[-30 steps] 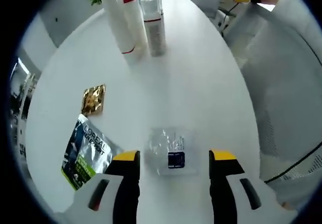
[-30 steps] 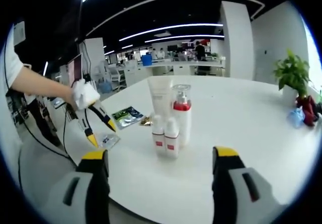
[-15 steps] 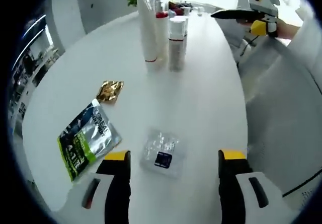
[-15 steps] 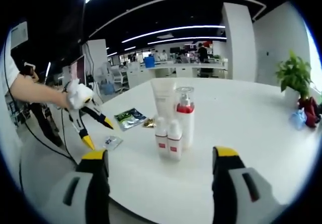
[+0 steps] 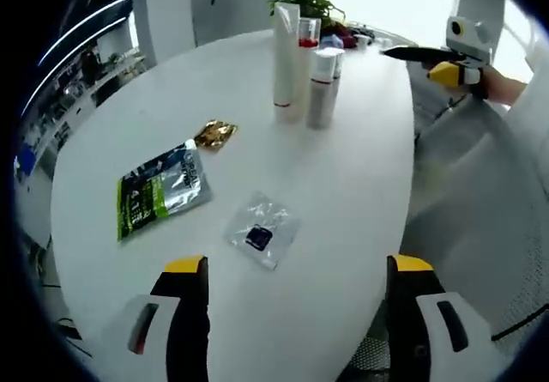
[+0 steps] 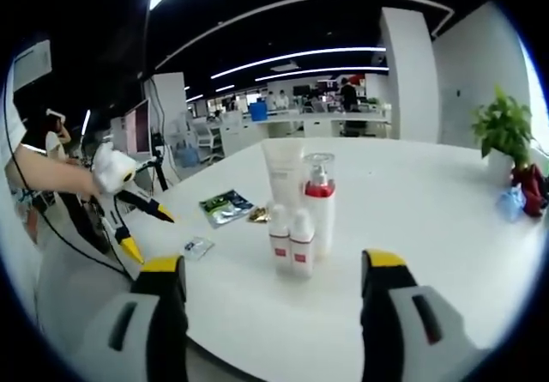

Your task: Arrange the skincare products in the storage area until every visible bottle or jar stands upright without overlapping.

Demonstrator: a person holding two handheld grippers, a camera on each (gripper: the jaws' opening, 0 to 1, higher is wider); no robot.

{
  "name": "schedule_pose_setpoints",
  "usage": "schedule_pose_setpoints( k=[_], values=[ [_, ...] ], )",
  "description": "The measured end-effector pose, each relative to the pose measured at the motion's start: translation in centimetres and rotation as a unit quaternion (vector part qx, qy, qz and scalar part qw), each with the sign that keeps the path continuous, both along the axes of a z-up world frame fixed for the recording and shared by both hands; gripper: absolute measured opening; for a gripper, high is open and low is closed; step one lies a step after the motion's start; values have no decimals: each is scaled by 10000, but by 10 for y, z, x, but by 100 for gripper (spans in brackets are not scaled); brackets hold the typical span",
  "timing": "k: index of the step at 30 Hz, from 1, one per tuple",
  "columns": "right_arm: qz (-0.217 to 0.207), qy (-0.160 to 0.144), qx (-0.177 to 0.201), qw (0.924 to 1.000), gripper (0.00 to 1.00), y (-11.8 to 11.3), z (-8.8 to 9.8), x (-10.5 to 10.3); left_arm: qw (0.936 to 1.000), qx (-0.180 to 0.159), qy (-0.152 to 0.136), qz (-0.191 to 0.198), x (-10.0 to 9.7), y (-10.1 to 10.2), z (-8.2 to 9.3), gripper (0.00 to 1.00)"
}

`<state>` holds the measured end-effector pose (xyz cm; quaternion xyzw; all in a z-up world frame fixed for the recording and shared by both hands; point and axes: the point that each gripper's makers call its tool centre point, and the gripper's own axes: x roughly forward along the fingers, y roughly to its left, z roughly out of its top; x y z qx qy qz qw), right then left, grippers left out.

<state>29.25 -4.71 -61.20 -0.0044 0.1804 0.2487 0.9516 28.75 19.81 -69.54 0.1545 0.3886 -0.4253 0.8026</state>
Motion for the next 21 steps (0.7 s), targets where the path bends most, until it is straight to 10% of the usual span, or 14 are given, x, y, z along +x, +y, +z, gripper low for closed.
schedule_pose_setpoints(
  k=[21],
  values=[
    [57, 14, 14, 10000, 84, 3, -1, -4, 9761, -734, -728, 1910, -19, 18, 41, 96]
  ],
)
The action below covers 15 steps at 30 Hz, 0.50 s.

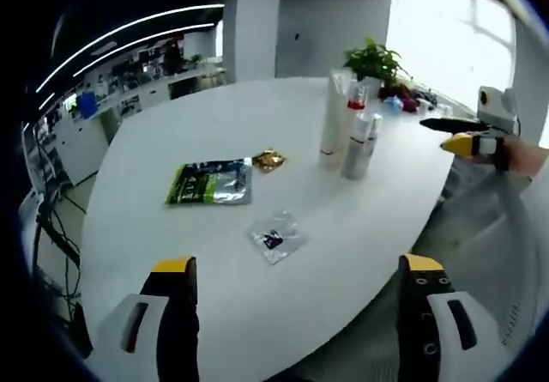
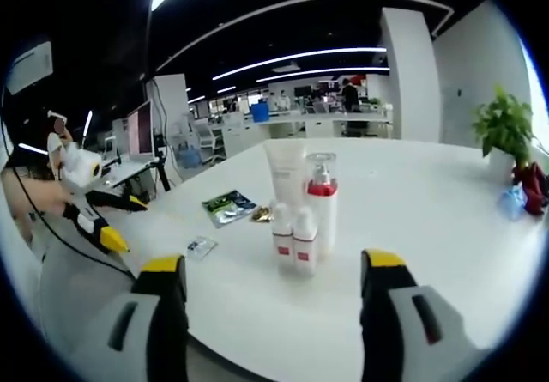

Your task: Arrange the skincare products in the storage area until every visible bottle or jar stands upright without overlapping.

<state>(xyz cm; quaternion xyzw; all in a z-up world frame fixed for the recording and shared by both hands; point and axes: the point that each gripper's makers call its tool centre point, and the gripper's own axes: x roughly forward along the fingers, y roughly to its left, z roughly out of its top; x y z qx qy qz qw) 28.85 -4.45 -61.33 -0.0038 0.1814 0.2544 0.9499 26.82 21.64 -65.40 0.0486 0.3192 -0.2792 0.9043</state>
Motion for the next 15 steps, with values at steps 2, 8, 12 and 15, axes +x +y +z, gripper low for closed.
schedule_pose_setpoints(
  k=[2, 8, 12, 15],
  values=[
    [-1, 11, -2, 10000, 84, 0, 0, 0, 9998, -57, -58, 169, 0, 2, 2, 96],
    [12, 37, -10, 10000, 84, 1, -2, 0, 9992, -3, -220, 344, 2, 7, 8, 97],
    [-11, 40, -14, 10000, 84, 0, -2, -1, 9990, 31, -212, 401, 3, 10, 6, 97],
    [-25, 41, -11, 10000, 84, 0, -2, -1, 9992, 26, -170, 351, 2, 7, 4, 97]
  ],
)
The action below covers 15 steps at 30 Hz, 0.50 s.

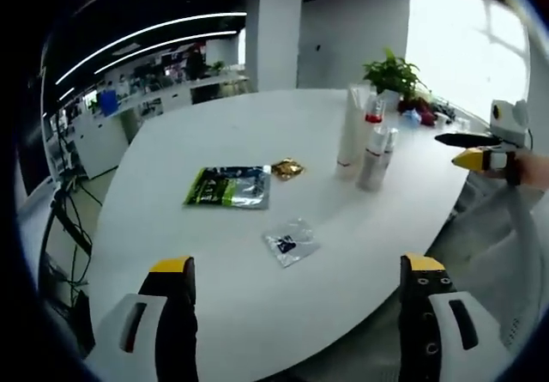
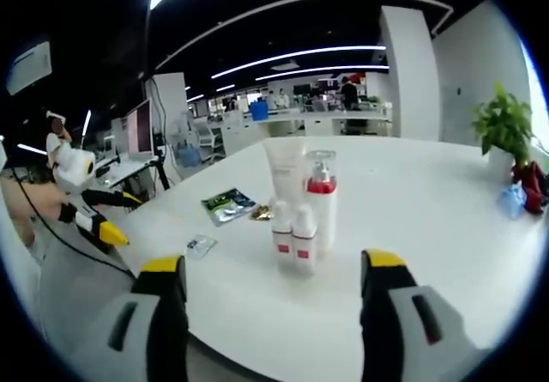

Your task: Arrange the skincare products in the storage area until every visible bottle or jar stands upright without overlapping.

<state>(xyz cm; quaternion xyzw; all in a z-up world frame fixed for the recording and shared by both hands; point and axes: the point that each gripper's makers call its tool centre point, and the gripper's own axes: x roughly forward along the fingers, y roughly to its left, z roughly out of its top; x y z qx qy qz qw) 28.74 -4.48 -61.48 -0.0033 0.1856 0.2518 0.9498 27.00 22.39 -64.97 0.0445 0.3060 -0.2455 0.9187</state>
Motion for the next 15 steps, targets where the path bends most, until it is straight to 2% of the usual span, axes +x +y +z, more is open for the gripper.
schedule_pose_setpoints(
  k=[4, 15],
  values=[
    [4, 5, -9, 10000, 84, 0, 0, 0, 9998, 58, 75, -149, 0, -4, -4, 97],
    [-55, 2, 11, 10000, 84, -2, 1, 0, 9993, 188, 76, -300, 40, 2, -4, 94]
  ],
)
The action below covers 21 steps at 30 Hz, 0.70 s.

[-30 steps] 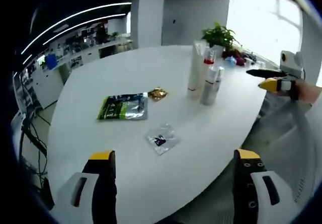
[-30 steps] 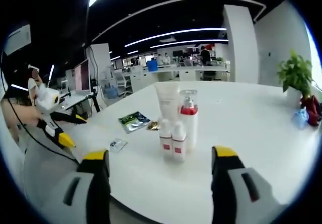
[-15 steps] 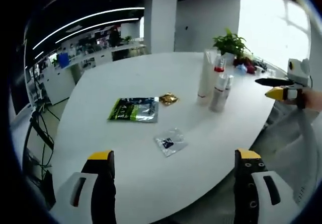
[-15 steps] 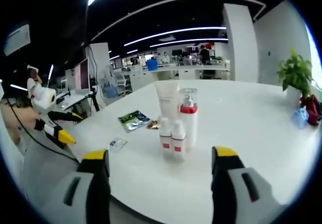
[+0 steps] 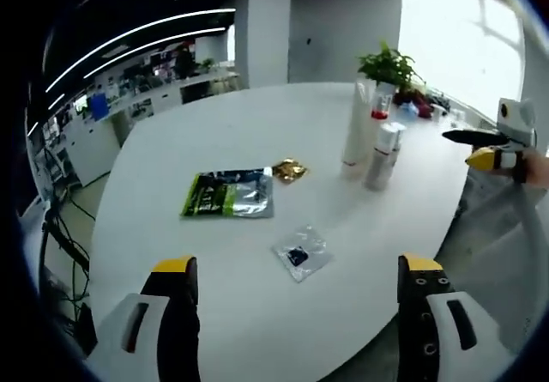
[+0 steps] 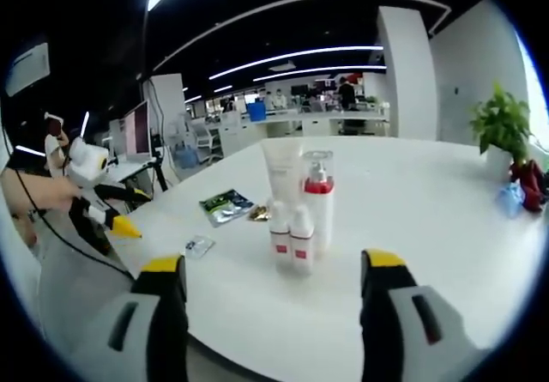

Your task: Arrange the skincare products in the storage area until every visible bottle or jar stands upright without overlapping.

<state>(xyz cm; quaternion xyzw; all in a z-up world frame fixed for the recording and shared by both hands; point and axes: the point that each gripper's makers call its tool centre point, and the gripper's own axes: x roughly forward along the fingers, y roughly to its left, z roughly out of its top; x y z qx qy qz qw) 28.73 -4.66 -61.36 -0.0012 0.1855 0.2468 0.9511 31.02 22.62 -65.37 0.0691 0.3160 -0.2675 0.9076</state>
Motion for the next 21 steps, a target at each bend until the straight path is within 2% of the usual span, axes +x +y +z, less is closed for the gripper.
schedule_pose_setpoints(
  k=[8, 11, 13, 21],
  values=[
    [-50, -19, -19, 10000, 84, -1, 2, 2, 9996, 250, 52, -101, 39, 4, -8, 92],
    [-22, -6, -62, 10000, 83, 0, 2, 3, 9996, 223, 170, 40, 55, 7, -12, 92],
    [-6, -4, -131, 9999, 83, 1, 1, 4, 9995, 202, 211, 94, 67, 8, -16, 93],
    [-100, 39, -114, 9999, 84, -4, 0, 9, 9978, 531, 388, 41, 109, 15, -38, 93]
  ],
)
